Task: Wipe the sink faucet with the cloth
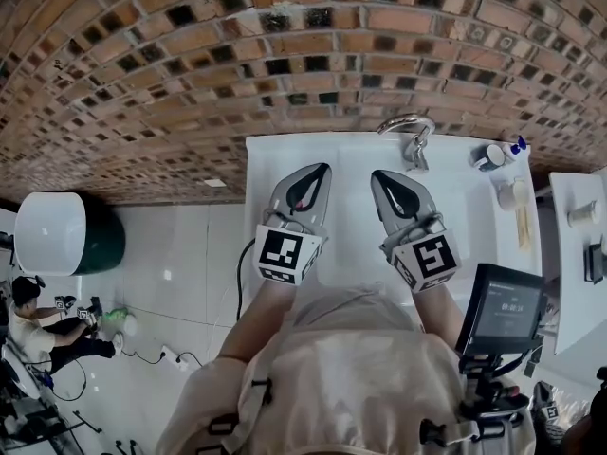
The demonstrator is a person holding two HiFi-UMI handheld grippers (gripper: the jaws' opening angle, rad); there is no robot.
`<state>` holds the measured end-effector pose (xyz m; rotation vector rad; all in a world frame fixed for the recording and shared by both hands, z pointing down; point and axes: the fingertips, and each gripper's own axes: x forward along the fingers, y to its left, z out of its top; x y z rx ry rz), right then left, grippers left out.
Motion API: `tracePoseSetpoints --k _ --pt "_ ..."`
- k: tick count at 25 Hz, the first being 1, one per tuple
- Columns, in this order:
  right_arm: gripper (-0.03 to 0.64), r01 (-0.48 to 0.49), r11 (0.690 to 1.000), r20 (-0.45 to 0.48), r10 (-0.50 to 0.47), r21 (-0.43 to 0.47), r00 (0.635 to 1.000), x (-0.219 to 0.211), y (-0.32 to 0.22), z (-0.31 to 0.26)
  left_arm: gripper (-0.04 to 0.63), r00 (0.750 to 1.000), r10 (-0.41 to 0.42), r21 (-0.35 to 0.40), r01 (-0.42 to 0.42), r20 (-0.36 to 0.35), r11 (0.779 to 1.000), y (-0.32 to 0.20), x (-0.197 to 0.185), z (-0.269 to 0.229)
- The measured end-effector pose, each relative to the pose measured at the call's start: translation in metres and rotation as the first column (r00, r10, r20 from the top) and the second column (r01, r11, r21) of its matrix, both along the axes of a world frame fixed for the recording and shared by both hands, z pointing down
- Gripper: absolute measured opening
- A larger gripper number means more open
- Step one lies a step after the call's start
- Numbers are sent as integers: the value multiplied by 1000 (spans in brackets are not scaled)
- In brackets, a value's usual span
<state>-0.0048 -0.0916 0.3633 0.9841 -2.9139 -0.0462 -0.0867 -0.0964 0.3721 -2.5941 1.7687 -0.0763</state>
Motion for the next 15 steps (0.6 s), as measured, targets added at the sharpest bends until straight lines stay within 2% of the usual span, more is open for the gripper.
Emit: tracePoseSetpoints --k 6,15 --pt "-11 -12 1000 1 12 -11 1000 0 -2 6 2 1000 24 52 -24 -3 998 4 2 -4" --pt "-11 -1 1000 -1 1 -16 1000 -2 3 4 3 999 37 85 -37 3 996 9 6 -12"
